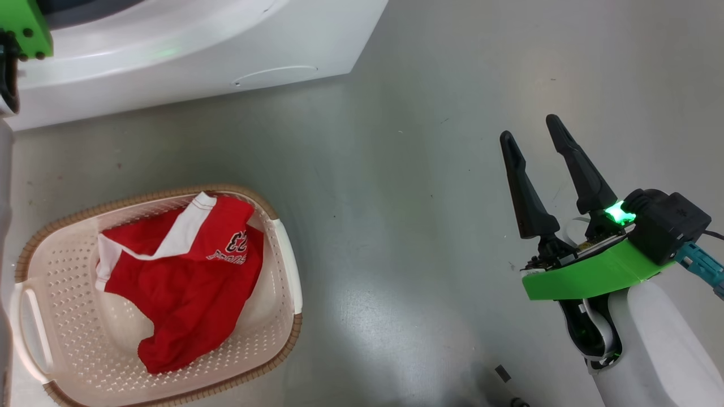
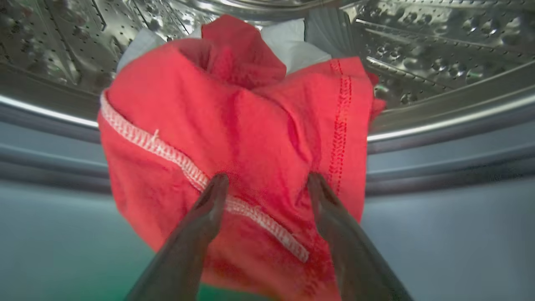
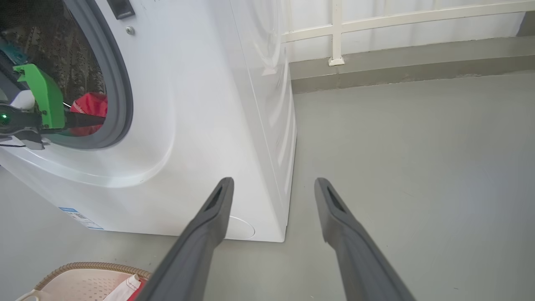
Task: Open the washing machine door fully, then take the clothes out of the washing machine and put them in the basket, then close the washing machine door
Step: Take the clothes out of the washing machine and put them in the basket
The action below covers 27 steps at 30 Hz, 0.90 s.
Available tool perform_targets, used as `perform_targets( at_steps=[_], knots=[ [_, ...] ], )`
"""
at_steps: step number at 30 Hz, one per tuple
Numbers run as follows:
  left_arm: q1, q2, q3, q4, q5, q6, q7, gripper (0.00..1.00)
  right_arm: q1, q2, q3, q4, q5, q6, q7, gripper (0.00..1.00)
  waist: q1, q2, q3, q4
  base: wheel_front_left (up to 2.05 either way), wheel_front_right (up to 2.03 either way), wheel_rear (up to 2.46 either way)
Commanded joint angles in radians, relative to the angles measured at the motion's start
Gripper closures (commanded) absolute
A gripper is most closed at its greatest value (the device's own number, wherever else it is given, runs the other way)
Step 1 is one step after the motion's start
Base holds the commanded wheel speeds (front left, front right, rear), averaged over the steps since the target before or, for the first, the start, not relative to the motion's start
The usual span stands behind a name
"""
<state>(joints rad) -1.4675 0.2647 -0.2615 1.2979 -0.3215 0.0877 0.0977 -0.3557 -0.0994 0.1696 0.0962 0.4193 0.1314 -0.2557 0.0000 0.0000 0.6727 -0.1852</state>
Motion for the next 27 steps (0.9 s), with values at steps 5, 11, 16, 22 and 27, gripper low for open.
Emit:
perform_targets(
  at_steps=[5,11,16,22,27],
  knots=[
    [0.011,0.039,-0.024,-0.010,0.004,0.011,0.160,0.00,0.004,-0.002,0.018,-0.017,-0.008,-0.001,-0.006,0.00,0.0000,0.0000,-0.001,0.000,0.00,0.00,0.00],
    [0.014,0.038,-0.037,-0.009,0.003,-0.006,0.172,1.00,0.002,-0.004,0.016,-0.013,-0.007,-0.001,-0.006,0.00,0.0000,0.0000,-0.003,0.001,0.00,0.00,0.00],
    [0.020,0.039,-0.044,-0.009,0.000,-0.011,0.137,1.00,0.000,-0.004,0.017,-0.007,-0.008,-0.001,-0.006,0.00,0.0000,0.0000,-0.017,0.001,0.00,0.00,0.00],
    [0.044,0.042,-0.050,-0.012,-0.004,-0.024,0.045,1.00,0.001,-0.005,0.019,-0.001,-0.005,-0.001,-0.006,0.00,0.0000,0.0000,-0.058,0.003,0.00,0.00,0.00],
    [0.083,0.036,-0.049,-0.017,-0.016,-0.045,-0.060,1.00,0.007,-0.017,0.021,0.011,0.001,-0.001,-0.006,0.00,0.0000,0.0000,-0.119,0.012,0.00,0.00,0.00]
  ],
)
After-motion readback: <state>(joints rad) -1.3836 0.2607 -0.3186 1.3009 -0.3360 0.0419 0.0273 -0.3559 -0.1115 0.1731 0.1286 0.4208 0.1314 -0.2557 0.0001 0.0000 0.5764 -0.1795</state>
